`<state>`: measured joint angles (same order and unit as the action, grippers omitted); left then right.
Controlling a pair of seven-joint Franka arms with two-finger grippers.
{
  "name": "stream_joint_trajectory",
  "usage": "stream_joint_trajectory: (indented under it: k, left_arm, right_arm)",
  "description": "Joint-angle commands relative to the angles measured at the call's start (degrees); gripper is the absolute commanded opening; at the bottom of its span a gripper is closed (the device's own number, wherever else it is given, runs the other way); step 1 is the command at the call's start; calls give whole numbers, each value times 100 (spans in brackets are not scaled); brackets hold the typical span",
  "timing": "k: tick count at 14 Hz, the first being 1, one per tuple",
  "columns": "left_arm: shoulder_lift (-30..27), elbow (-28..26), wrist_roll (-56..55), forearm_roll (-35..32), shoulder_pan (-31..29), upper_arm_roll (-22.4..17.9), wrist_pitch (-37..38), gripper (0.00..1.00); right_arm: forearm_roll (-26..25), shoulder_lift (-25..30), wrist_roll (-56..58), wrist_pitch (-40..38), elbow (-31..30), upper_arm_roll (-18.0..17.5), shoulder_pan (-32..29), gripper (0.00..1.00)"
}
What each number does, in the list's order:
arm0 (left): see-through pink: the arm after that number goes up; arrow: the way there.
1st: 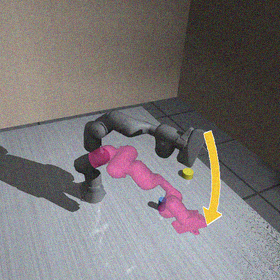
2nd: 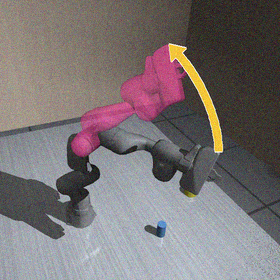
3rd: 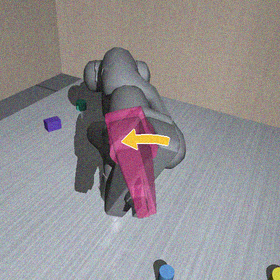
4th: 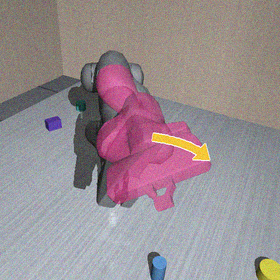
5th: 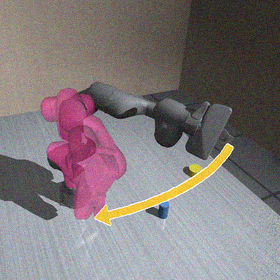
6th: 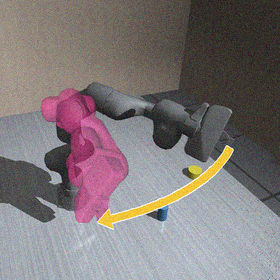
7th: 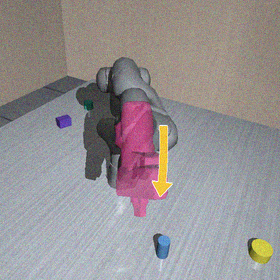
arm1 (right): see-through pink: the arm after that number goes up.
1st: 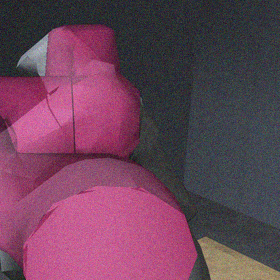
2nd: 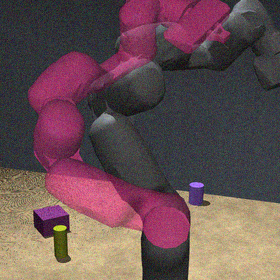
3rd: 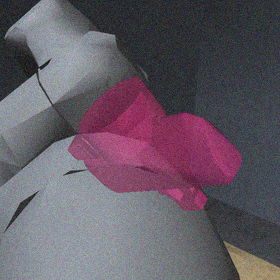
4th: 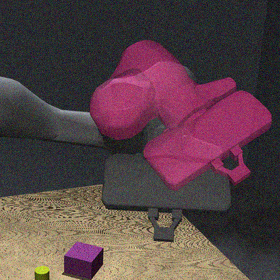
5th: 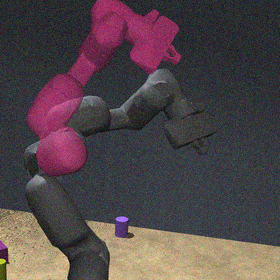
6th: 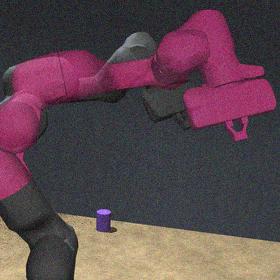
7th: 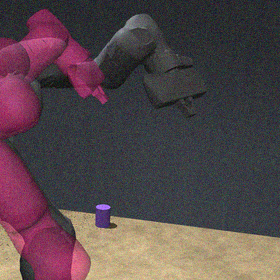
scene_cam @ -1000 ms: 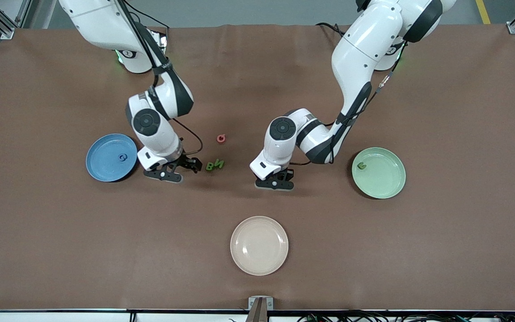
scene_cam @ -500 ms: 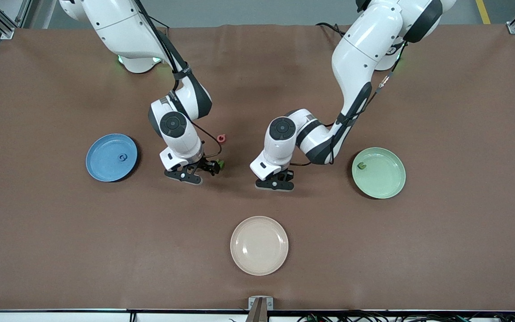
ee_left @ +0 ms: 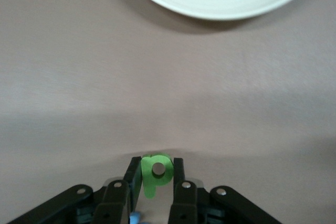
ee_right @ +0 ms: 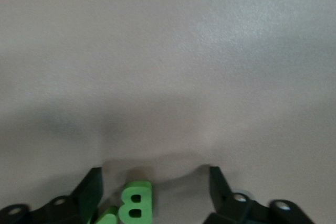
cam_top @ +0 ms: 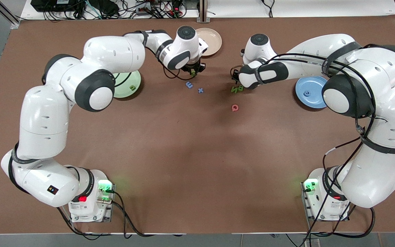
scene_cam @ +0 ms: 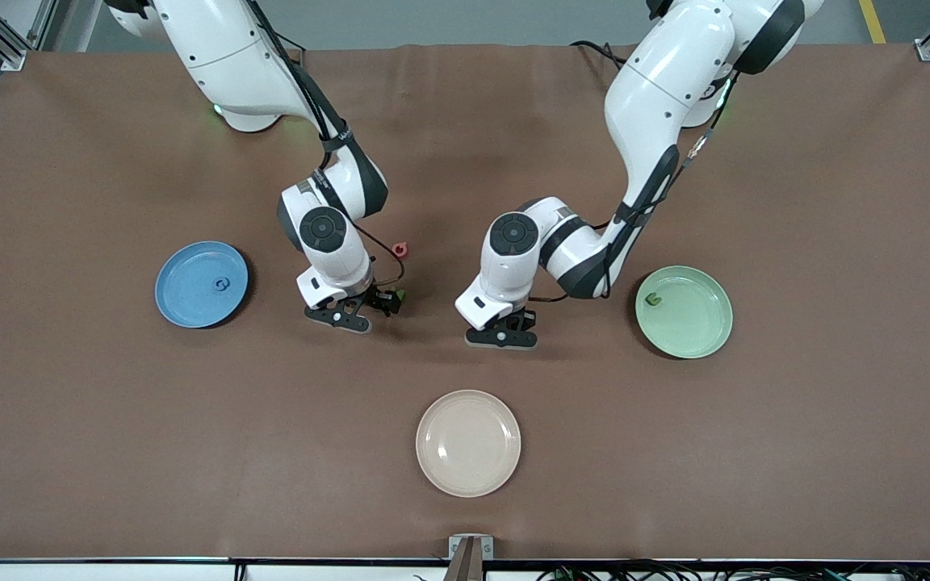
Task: Sort uppercase to blue plate, lowercase to green plate
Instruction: 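Place the p on the green plate while the right gripper grasps the B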
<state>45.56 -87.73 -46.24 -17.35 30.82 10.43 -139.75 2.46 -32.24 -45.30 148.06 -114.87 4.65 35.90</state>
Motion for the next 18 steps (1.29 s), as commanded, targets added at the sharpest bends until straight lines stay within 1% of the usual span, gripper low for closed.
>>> stream_joint_trajectory:
  k: [1, 2, 4, 5, 7, 9, 11, 14, 17, 18]
  left_arm:
    - [-923, -997, 254, -102, -321, 91, 141, 1]
    - [-1204, -1366, 561, -59, -505, 143, 133, 2]
    - [-1688, -2052, 1019, -58, -1206, 563, 133, 2]
    - [-1847, -2342, 1230, -58, -1654, 835, 133, 2]
    - [-2058, -2756, 1634, -119, -2253, 1101, 115, 2]
    - [-2322, -3169, 2151, -137, -2676, 1146, 80, 2]
    - [-2542, -3469, 2566, -137, -2975, 1155, 71, 2]
    - [-2674, -3760, 3094, -137, -3380, 1155, 45, 2]
    - [-2780, -4120, 3655, -146, -3767, 1155, -270, 2]
    - [-2789, -4190, 3805, -146, -3881, 1155, -333, 2]
  right_arm:
    - [62, 16, -93, 48, -149, 63, 84, 75]
    - [62, 16, -101, 47, -176, 63, 93, 75]
    - [62, 16, -189, 65, -202, 63, 136, 75]
    - [62, 16, -268, 65, -202, 63, 172, 75]
    - [62, 16, -347, 48, -211, 63, 207, 75]
    - [62, 25, -356, 39, -255, 63, 251, 75]
    - [62, 51, -356, 39, -299, 63, 251, 75]
    - [62, 113, -356, -14, -360, 63, 251, 75]
    - [62, 218, -348, -14, -509, 63, 251, 75]
    - [62, 236, -348, -14, -545, 63, 251, 71]
